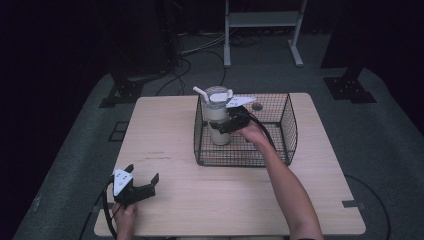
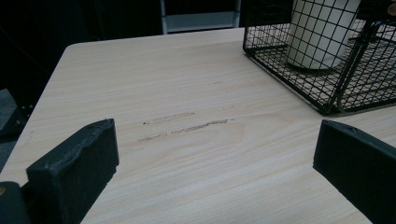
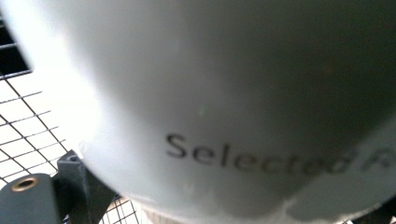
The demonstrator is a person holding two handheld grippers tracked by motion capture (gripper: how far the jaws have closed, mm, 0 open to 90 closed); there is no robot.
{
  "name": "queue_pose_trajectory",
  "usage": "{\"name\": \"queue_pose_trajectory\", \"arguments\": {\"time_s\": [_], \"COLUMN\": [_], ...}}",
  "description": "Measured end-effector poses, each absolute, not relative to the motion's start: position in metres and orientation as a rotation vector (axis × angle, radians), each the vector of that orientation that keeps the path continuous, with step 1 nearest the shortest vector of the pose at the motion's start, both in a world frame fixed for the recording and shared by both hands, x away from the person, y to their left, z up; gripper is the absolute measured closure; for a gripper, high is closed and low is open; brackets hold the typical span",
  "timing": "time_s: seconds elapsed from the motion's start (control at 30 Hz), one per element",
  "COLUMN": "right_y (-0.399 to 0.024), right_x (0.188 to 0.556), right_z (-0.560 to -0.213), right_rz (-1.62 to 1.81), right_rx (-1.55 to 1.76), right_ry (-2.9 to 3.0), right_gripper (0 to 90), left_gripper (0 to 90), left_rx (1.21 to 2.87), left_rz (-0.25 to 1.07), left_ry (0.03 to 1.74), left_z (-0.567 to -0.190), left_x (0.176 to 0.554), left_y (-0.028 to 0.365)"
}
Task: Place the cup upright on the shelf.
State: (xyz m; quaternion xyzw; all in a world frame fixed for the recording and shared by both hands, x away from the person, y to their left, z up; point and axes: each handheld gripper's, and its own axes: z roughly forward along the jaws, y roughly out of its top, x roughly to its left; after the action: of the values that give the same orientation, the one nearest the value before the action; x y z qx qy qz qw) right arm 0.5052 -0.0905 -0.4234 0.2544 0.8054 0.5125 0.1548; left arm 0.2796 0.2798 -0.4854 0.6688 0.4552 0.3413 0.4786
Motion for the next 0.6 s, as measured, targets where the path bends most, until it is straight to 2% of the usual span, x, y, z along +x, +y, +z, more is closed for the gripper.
{"name": "queue_pose_trajectory", "arguments": {"time_s": [0.6], "right_y": [-0.0980], "right_x": [0.5042], "right_z": [-0.4275], "right_rz": [1.489], "right_rx": [0.655], "right_ry": [2.322], "right_gripper": [7.9], "left_gripper": [0.0], "left_rx": [1.637], "left_rz": [0.839], "left_ry": [1.107], "left_z": [-0.4855], "left_x": [0.2796], "left_y": [0.2791]}}
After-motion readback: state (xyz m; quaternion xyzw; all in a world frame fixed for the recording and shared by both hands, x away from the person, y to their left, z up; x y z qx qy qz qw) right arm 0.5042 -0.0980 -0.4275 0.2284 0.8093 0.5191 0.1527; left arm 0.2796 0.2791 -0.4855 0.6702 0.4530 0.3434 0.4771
